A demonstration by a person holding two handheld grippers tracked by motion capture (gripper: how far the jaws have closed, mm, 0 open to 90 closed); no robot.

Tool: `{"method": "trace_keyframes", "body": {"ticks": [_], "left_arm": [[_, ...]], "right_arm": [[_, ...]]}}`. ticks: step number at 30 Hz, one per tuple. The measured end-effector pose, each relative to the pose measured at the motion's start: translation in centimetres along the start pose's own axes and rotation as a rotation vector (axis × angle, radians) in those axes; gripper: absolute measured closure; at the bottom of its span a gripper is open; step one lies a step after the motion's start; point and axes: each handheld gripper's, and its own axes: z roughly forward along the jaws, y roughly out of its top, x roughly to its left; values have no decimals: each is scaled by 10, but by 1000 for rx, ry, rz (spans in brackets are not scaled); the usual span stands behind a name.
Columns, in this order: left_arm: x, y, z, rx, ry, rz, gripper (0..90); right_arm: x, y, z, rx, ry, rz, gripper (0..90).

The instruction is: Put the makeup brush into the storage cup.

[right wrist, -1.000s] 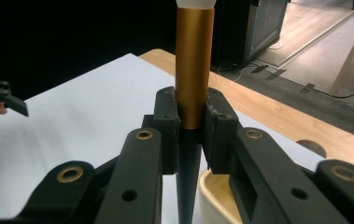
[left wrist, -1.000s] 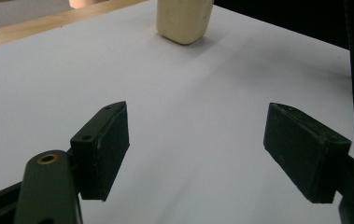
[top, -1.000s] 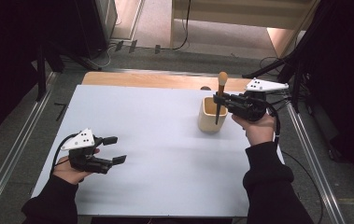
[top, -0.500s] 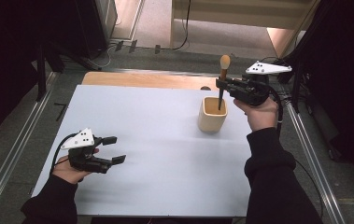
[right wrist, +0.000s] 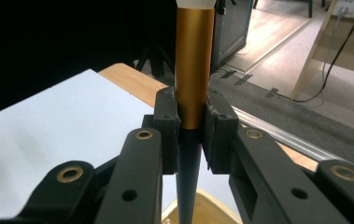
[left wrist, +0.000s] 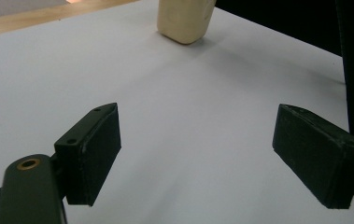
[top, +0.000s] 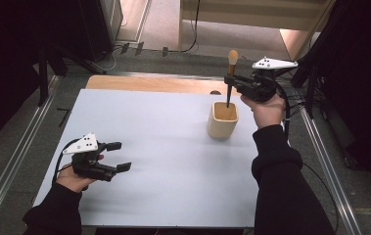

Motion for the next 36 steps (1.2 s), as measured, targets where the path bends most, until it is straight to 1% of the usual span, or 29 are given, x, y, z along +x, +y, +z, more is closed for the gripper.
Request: {"method": "trace_keyframes", "body": {"ticks": [2,4,6,10,12,14,16,17,19,22,25,26,30,32,36], "left_arm": [[0,0,0,5,-1,1,153],[0,0,0,-3,-4,1,153],[1,0,-1,-1,-3,2,153],[1,0,-2,-6,2,-3,153],[0,0,-2,-6,5,4,154],[0,0,-2,-8,9,11,158],[0,0,-2,-10,6,5,158],[0,0,-2,-10,6,5,158],[0,0,-1,-4,2,6,158],[-1,0,-1,-4,2,10,158],[-1,0,-1,-3,3,8,158],[-1,0,-1,-2,2,4,158],[-1,0,-1,2,1,6,158],[-1,0,-1,-1,1,5,158],[0,0,-1,1,1,0,158]], "right_arm": [[-2,-2,4,11,-4,9,790],[-3,-5,7,14,-1,20,790],[-4,-9,10,13,-4,14,789],[-5,-16,16,25,-7,37,789],[-6,-21,16,9,-13,39,788],[-7,-23,17,13,-13,43,788],[-9,-30,18,37,-16,56,788],[-9,-30,18,37,-16,56,788],[-10,-37,19,27,-20,62,789],[-10,-42,20,45,-25,64,788],[-10,-45,21,50,-21,69,788],[-10,-47,22,40,-23,68,788],[-11,-52,23,38,-20,77,788],[-13,-56,24,49,-26,91,788],[-12,-57,25,57,-24,84,788]]}}
